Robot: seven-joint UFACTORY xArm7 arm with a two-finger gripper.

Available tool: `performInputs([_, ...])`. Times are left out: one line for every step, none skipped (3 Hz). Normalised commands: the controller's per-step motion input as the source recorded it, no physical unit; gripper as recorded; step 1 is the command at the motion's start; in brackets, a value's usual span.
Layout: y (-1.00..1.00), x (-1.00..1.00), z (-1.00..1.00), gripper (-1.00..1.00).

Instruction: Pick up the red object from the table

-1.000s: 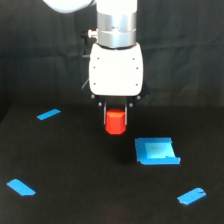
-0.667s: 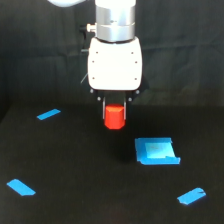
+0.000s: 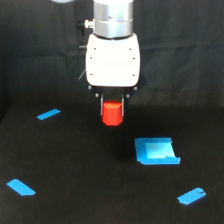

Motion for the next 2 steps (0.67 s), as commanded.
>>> performInputs([-0.01,-0.03,0.16,-0.91])
performInputs([0.12,-0.03,0.08,-0.96])
